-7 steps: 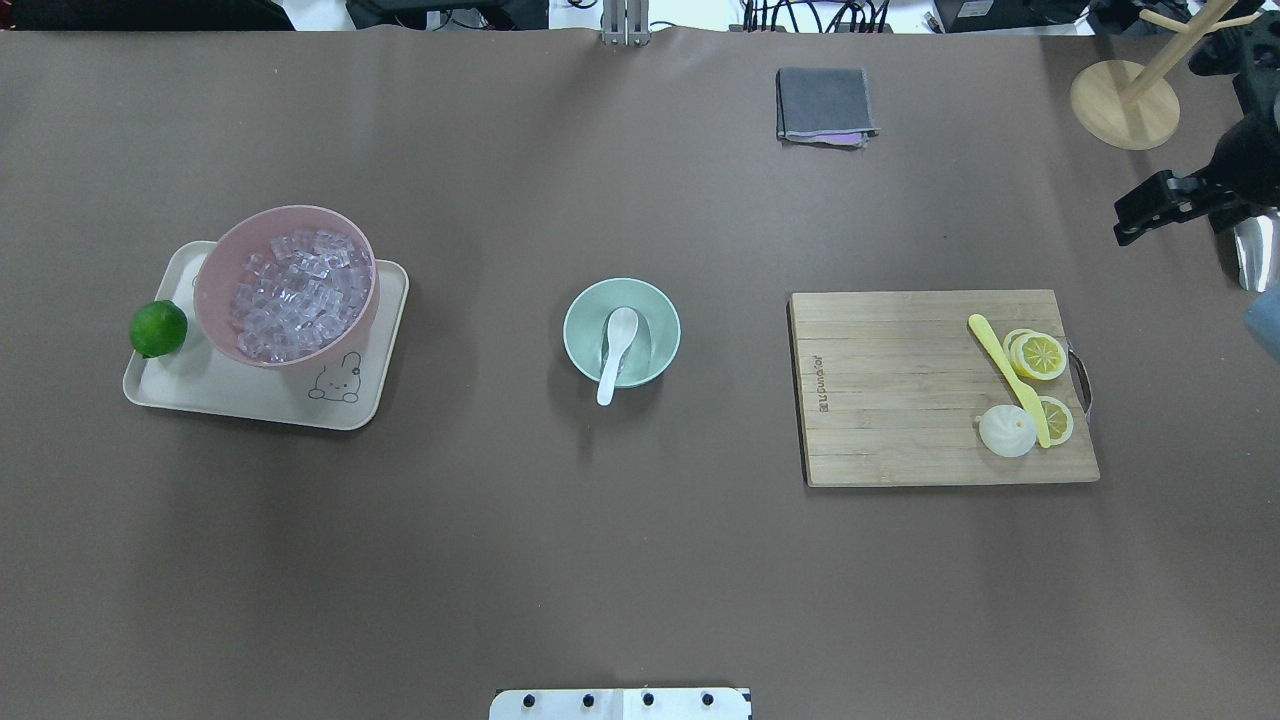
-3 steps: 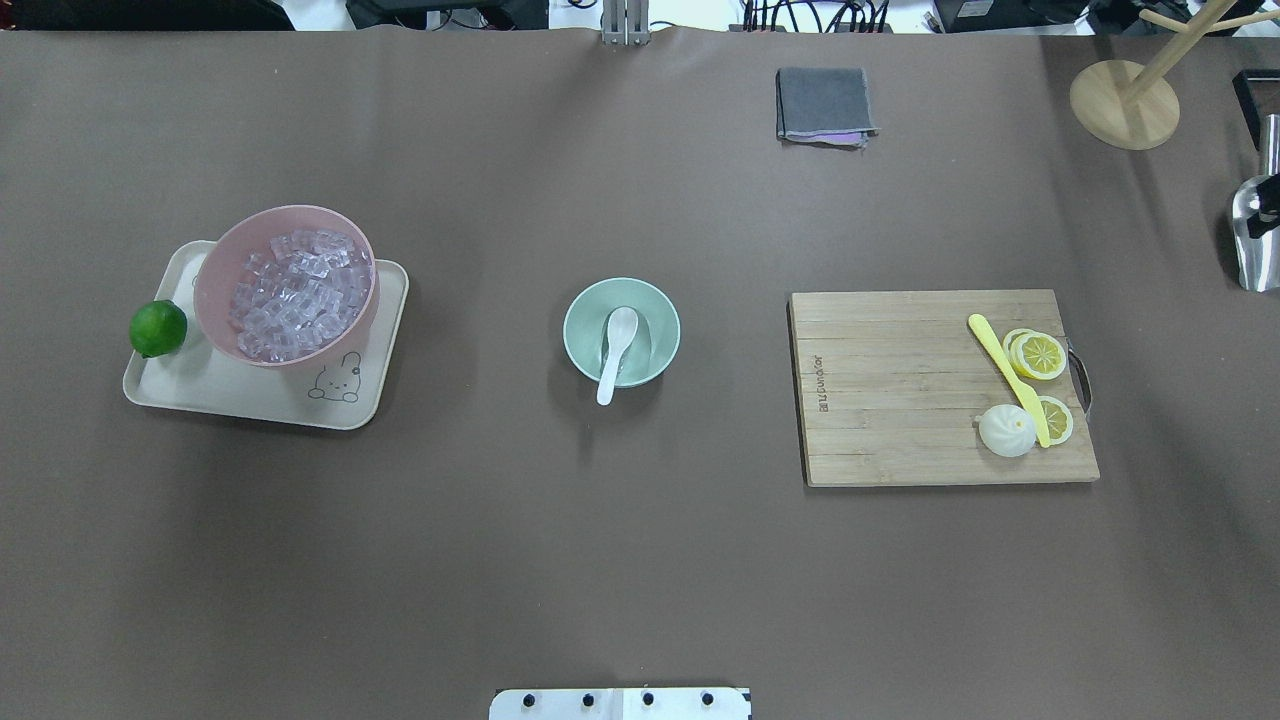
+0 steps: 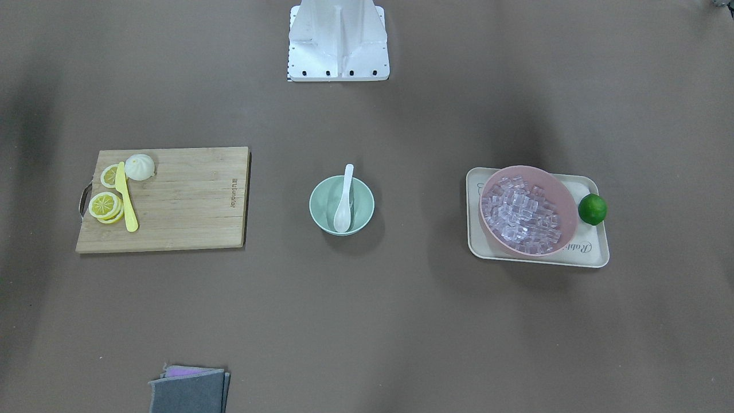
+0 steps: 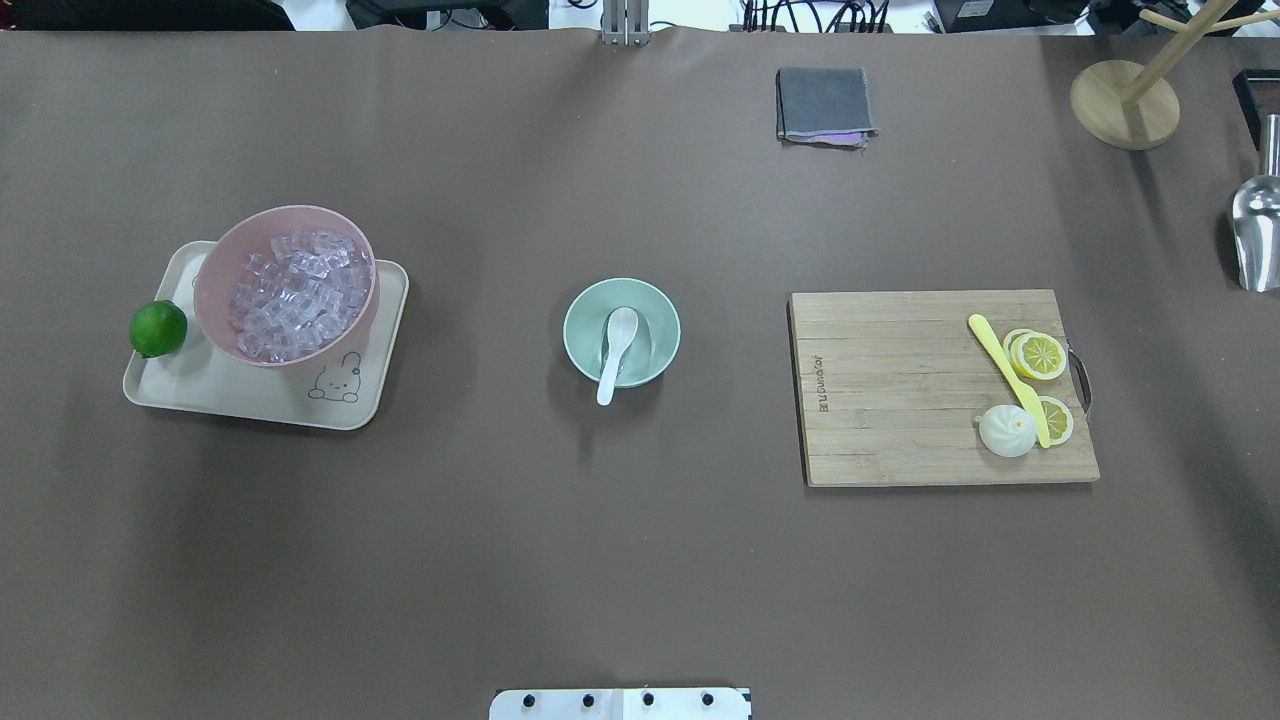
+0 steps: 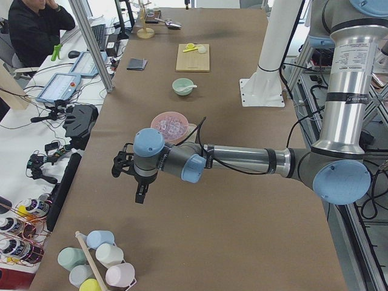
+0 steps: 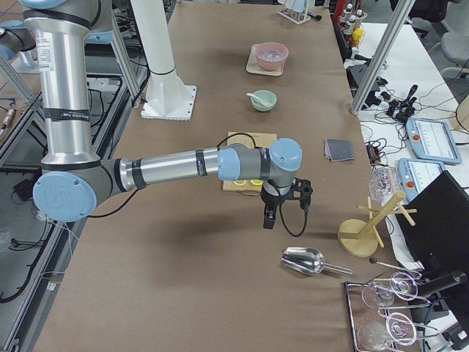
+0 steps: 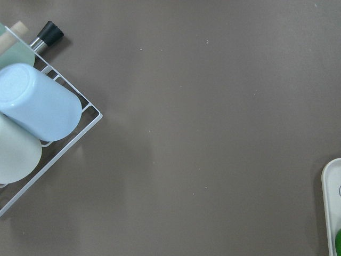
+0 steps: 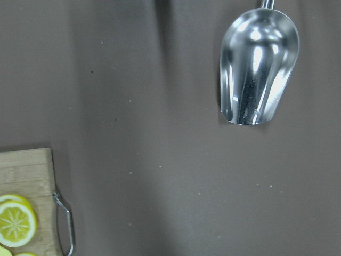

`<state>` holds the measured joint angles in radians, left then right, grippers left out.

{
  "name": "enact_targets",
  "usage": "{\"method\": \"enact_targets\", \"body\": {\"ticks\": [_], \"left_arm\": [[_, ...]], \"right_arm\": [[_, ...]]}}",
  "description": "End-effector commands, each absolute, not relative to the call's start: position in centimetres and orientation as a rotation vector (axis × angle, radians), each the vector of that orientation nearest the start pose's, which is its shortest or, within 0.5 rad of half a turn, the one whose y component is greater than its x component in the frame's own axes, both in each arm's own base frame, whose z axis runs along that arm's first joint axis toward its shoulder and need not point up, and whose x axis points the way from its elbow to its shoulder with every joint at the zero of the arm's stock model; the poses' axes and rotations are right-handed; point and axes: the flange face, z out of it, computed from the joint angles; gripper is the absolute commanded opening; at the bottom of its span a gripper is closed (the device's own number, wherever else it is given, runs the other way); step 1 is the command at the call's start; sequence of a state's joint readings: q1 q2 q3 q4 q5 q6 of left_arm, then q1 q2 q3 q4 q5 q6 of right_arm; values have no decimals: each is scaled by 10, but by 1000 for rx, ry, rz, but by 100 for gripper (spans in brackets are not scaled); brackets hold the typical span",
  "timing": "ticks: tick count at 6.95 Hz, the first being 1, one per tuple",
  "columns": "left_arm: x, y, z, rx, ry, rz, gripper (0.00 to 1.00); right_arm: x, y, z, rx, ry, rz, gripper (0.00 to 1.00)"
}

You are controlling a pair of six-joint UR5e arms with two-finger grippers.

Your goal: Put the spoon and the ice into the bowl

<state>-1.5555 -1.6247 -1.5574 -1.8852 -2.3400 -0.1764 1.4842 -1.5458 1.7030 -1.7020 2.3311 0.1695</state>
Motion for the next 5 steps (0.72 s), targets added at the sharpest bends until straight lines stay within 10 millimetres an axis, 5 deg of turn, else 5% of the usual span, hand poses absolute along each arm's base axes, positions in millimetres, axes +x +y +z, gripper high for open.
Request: {"method": "enact_targets", "body": {"ticks": [1,3,5], "left_arm": [[-57,-531,609,249,789,-22,98],[-57,-504,628,212,788,-42,98],[-57,-507,626,173,781,-62,98]], "right_arm": [[46,-495,645,-98,-757,26,100],[51,-493,648,-94,-808,24,100],[51,-493,645,-93,-814,27,100]]}}
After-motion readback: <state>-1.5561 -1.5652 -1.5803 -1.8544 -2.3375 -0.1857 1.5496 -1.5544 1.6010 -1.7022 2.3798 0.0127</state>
